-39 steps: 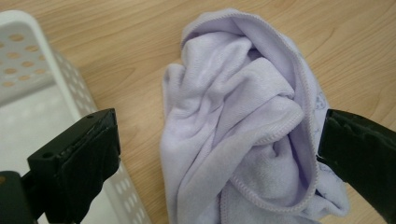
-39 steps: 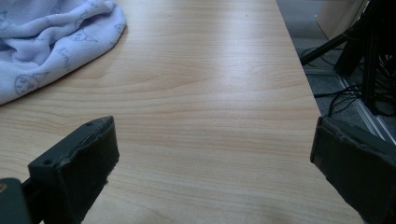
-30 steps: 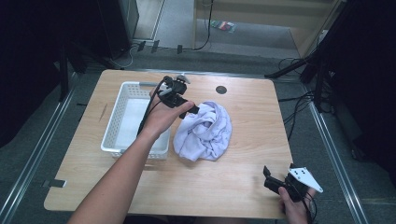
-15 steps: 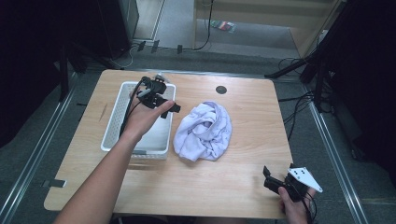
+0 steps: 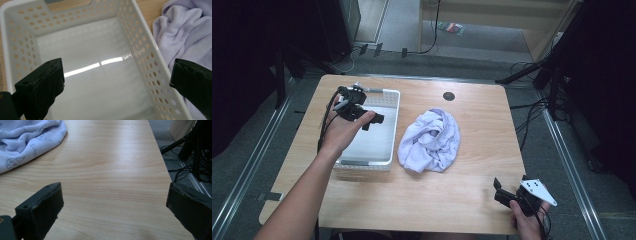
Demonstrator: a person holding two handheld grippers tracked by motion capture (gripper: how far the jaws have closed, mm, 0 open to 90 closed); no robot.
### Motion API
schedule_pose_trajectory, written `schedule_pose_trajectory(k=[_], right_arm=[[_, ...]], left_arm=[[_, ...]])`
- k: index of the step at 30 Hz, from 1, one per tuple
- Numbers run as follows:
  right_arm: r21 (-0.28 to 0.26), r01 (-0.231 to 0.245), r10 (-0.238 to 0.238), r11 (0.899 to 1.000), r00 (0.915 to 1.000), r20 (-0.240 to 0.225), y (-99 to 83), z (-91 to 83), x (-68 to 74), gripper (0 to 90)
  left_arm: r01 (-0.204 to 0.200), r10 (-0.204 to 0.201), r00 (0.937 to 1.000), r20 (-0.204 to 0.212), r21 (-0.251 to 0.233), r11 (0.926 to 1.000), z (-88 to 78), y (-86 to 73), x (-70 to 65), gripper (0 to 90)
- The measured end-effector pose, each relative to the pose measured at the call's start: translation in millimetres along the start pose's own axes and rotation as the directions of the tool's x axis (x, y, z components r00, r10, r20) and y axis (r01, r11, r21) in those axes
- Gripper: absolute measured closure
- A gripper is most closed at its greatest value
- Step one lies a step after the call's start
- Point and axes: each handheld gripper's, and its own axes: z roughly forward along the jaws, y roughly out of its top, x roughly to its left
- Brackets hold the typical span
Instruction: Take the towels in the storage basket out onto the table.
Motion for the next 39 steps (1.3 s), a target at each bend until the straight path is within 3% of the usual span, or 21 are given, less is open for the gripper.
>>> schedule_pose_trajectory(k=[21, 33, 39], right_arm=[[0.002, 0.002, -0.002, 1.0, 1.0, 0.002, 0.1, 0.3, -0.1, 1.2], [0.007, 0.004, -0.004, 1.0, 1.0, 0.006, 0.2, 1.0, 0.3, 1.2], [0.009, 0.004, -0.004, 1.0, 1.0, 0.007, 0.3, 1.3, 0.5, 1.2]], left_arm=[[0.062, -0.067, 0.9963, -0.053, -0.077, 0.9951, -31.2, -48.9, 48.8, 0.0], [0.094, -0.102, 0.9925, -0.067, -0.117, 0.9886, -49.3, -90.9, 72.7, 0.0], [0.126, -0.139, 0.987, -0.08, -0.155, 0.9799, -53.8, -119.3, 84.0, 0.0]])
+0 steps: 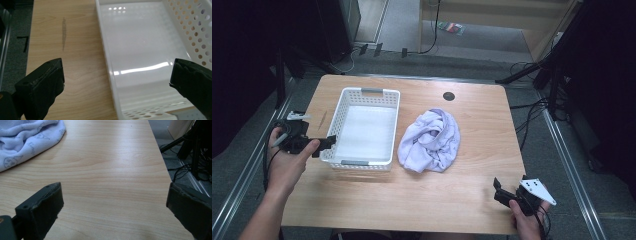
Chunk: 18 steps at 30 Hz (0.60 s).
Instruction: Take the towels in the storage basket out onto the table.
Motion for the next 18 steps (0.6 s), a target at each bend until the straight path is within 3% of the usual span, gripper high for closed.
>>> schedule_pose_trajectory(k=[4, 11, 18], right_arm=[[0.002, -0.002, 0.002, 1.0, 1.0, -0.001, 0.0, 0.1, -0.2, 1.2], [0.005, -0.002, 0.002, 1.0, 1.0, 0.0, 0.2, 0.5, -0.2, 1.2], [0.007, -0.003, 0.003, 1.0, 1.0, 0.002, 0.4, 0.7, -0.3, 1.2]], left_arm=[[0.04, -0.039, 0.9991, 0.015, -0.049, 0.998, -6.7, -16.0, 13.6, 0.0], [0.056, -0.057, 0.9984, -0.004, -0.107, 0.9927, -14.9, -39.5, 29.2, 0.0], [0.075, -0.072, 0.9972, 0.023, -0.171, 0.9824, -13.9, -63.6, 41.0, 0.0]])
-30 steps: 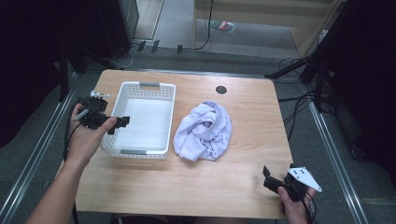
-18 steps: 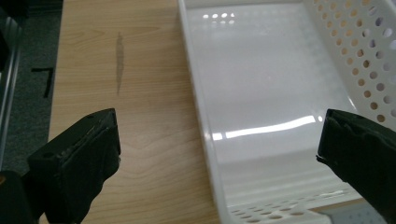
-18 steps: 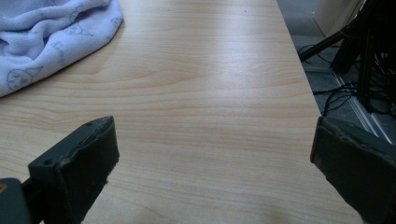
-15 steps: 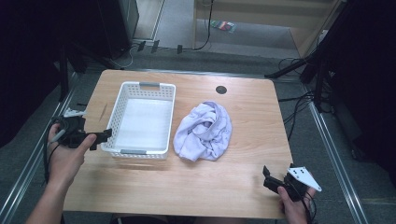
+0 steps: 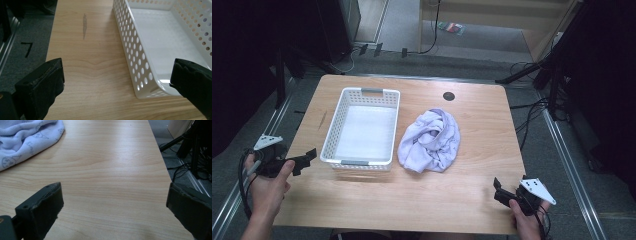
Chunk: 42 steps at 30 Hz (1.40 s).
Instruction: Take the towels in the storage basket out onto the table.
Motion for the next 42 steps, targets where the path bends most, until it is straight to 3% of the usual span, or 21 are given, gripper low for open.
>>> schedule_pose_trajectory(k=[3, 6, 13, 16, 21, 28, 34, 42], right_arm=[[0.0, 0.0, 0.0, 1.0, 1.0, 0.0, 0.0, 0.0, 0.1, 1.2], [0.0, 0.0, 0.0, 1.0, 1.0, 0.0, 0.0, 0.1, -0.1, 1.2], [0.001, 0.0, 0.0, 1.0, 1.0, 0.002, 0.0, 0.2, 0.0, 1.2], [0.001, 0.0, 0.0, 1.0, 1.0, 0.002, 0.0, 0.2, 0.0, 1.2], [-0.002, 0.001, -0.001, 1.0, 1.0, 0.002, 0.0, 0.0, -0.5, 1.2], [-0.003, -0.004, 0.004, 1.0, 1.0, -0.001, -0.3, -0.8, -0.4, 1.2], [-0.006, -0.006, 0.006, 1.0, 1.0, -0.003, -0.4, -0.9, -0.6, 1.2], [-0.01, 0.0, 0.0, 1.0, 0.9999, -0.015, -0.7, -1.7, -0.3, 1.2]], left_arm=[[0.006, -0.005, 0.9996, 0.028, -0.057, 0.9984, -2.3, -12.8, 4.9, 0.0], [-0.008, 0.011, 0.9996, 0.026, -0.095, 0.9954, -4.4, -23.5, 6.6, 0.0], [-0.005, 0.012, 0.9985, 0.053, -0.14, 0.9902, -3.4, -43.0, 12.9, 0.0], [-0.009, 0.018, 0.998, 0.06, -0.137, 0.9906, 0.2, -51.8, 14.8, 0.0], [-0.035, 0.041, 0.9985, 0.037, -0.133, 0.9905, 4.7, -62.4, 14.7, 0.0], [-0.033, 0.034, 0.9993, 0.012, -0.11, 0.9934, 10.9, -73.1, 20.0, 0.0], [-0.04, 0.044, 0.9984, 0.035, -0.104, 0.9938, 15.4, -75.9, 20.1, 0.0], [-0.081, 0.083, 0.9964, 0.017, -0.106, 0.9911, 20.1, -77.4, 14.4, 0.0]])
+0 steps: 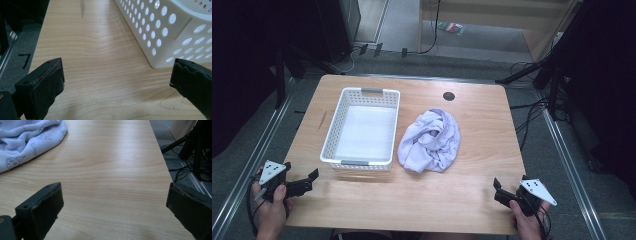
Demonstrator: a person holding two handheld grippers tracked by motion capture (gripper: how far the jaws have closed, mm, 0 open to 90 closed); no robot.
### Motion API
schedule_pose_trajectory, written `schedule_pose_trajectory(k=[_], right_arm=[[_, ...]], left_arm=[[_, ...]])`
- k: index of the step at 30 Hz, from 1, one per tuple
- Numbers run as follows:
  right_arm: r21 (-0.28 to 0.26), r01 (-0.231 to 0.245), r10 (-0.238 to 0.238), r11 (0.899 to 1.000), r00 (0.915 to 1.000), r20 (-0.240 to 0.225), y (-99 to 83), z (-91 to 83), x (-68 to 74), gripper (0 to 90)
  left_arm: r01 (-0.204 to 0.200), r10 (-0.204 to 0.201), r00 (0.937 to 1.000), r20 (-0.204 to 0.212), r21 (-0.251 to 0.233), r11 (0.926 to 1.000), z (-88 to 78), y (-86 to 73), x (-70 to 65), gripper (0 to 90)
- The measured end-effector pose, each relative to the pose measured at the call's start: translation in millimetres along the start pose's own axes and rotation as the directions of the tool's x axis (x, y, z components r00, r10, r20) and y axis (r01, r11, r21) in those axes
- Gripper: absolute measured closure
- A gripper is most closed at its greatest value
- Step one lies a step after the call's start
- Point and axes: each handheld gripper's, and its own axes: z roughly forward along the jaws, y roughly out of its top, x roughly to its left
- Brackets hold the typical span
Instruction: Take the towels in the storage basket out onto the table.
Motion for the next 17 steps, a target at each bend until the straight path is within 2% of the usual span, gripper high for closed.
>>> schedule_pose_trajectory(k=[5, 8, 10, 12, 15, 17], right_arm=[[-0.003, -0.004, 0.004, 1.0, 1.0, -0.005, 0.0, -0.1, -0.8, 1.2], [-0.003, -0.003, 0.003, 1.0, 1.0, -0.006, -0.1, -0.1, -0.7, 1.2], [-0.006, -0.004, 0.004, 1.0, 1.0, -0.006, -0.1, -0.3, -0.7, 1.2], [-0.009, -0.002, 0.002, 1.0, 1.0, -0.006, -0.2, -0.4, -0.8, 1.2], [-0.01, -0.002, 0.002, 1.0, 1.0, -0.006, -0.4, -0.8, -0.9, 1.2], [-0.01, -0.003, 0.002, 1.0, 1.0, -0.007, -0.4, -0.9, -1.2, 1.2]], left_arm=[[-0.006, 0.006, 0.9999, -0.013, -0.007, 1.0, 2.9, -0.9, -2.3, 0.0], [-0.02, 0.02, 0.9998, -0.006, 0.001, 0.9998, 4.5, -1.3, -3.9, 0.0], [-0.021, 0.021, 0.9998, 0.0, -0.012, 0.9997, 3.7, -1.7, -3.5, 0.0], [-0.01, 0.01, 0.9999, 0.003, -0.02, 0.9998, 3.4, -1.8, -2.5, 0.0], [0.014, -0.013, 0.9992, 0.039, -0.03, 0.9994, 3.3, -1.5, 1.8, 0.0], [0.031, -0.029, 0.9985, 0.046, -0.037, 0.9988, 3.4, -1.4, 4.1, 0.0]])
